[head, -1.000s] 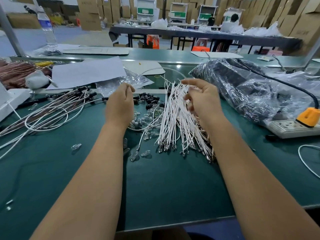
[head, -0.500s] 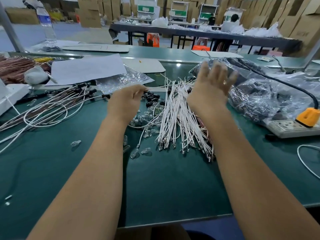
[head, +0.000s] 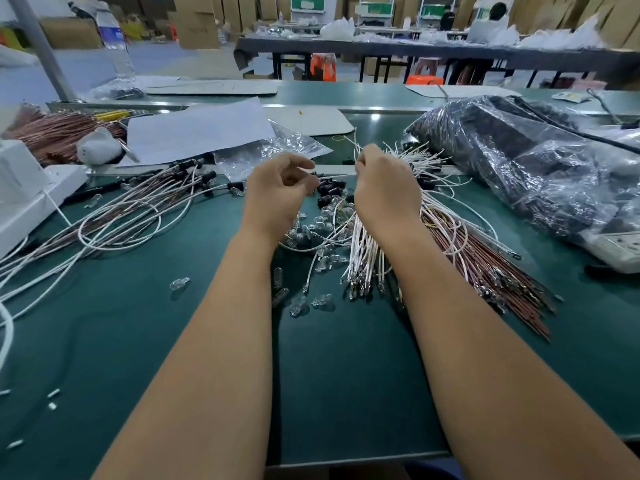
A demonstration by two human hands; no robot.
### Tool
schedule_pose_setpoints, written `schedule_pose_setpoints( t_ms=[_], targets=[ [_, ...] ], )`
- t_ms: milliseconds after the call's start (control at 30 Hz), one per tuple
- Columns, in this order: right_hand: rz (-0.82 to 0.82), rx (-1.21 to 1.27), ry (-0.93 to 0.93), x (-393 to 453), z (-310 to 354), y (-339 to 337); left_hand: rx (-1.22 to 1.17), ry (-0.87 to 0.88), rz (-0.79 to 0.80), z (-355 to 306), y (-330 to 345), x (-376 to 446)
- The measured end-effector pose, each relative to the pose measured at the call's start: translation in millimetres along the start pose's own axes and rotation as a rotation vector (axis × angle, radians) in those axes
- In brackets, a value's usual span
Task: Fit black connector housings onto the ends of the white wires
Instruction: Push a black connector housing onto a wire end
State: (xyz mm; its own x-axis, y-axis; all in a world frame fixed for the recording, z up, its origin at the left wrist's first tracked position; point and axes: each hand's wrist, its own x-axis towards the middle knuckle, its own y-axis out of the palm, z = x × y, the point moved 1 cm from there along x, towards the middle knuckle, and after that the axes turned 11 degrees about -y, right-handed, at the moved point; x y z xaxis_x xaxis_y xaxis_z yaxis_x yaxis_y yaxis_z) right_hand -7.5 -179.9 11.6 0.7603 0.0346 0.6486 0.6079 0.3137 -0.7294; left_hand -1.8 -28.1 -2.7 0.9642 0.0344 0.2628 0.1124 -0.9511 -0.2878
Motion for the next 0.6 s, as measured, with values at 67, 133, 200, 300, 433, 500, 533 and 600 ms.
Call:
schedule_pose_setpoints(
  t_ms=[67,133,200,300,433,500,533,600],
  targets=[
    [0.063,0.034,0.001,-3,-4,0,-0.06,-0.014,-0.018,-1,-1,0],
    [0.135,0.13,-0.039,-9,-3,-1,-0.076,-0.011,-0.019,-2,0,0],
    [0.17,0.218,-0.095,-13,-1,0,-0.061,-0.001,0.002,-3,5,-1],
    [0.137,0.226,-0.072,-14,-4,4,0.024,-0.013,-0.105,-2,13,0],
    [0.117,0.201,0.024,-14,-8,11,0.409,-0.034,-0.222,2,18,3],
    [0.123,0.21,0.04,-14,-8,12,0.656,-0.056,-0.076,4,27,3],
    [0.13,0.214,0.041,-15,-8,12,0.746,-0.081,-0.03,5,31,3],
    [0.146,0.215,0.04,-15,-7,11,0.815,-0.111,-0.043,4,34,5]
  ],
)
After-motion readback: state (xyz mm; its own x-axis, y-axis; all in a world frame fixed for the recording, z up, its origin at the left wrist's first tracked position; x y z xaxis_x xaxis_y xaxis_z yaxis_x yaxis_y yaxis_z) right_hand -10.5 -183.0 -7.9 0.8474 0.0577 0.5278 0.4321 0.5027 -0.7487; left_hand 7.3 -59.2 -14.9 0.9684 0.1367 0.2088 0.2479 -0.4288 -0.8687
